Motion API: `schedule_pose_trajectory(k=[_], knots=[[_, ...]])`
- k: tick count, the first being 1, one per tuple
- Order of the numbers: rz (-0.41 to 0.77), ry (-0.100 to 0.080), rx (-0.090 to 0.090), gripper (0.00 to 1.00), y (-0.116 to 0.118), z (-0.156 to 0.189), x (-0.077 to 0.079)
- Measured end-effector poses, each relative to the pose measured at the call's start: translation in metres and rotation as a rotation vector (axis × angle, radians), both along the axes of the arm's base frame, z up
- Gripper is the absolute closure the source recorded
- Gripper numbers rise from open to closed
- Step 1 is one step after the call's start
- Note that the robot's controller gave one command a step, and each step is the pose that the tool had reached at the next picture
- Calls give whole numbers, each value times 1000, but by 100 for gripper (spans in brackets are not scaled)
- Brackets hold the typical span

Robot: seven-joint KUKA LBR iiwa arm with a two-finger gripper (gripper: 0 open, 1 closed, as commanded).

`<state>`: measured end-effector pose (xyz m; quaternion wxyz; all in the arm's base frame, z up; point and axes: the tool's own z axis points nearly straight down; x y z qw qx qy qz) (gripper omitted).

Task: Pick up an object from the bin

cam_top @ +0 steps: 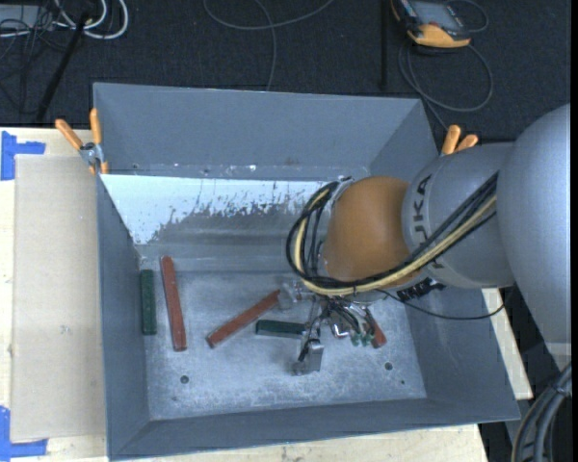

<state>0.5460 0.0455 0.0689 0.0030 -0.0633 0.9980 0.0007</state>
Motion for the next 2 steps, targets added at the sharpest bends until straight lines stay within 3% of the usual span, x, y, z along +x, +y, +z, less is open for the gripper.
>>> schedule_pose_trajectory(k=[1,2], knots=[[1,6,-1,100,-1,1,-1],[339,-3,-2,100,57,150,40]])
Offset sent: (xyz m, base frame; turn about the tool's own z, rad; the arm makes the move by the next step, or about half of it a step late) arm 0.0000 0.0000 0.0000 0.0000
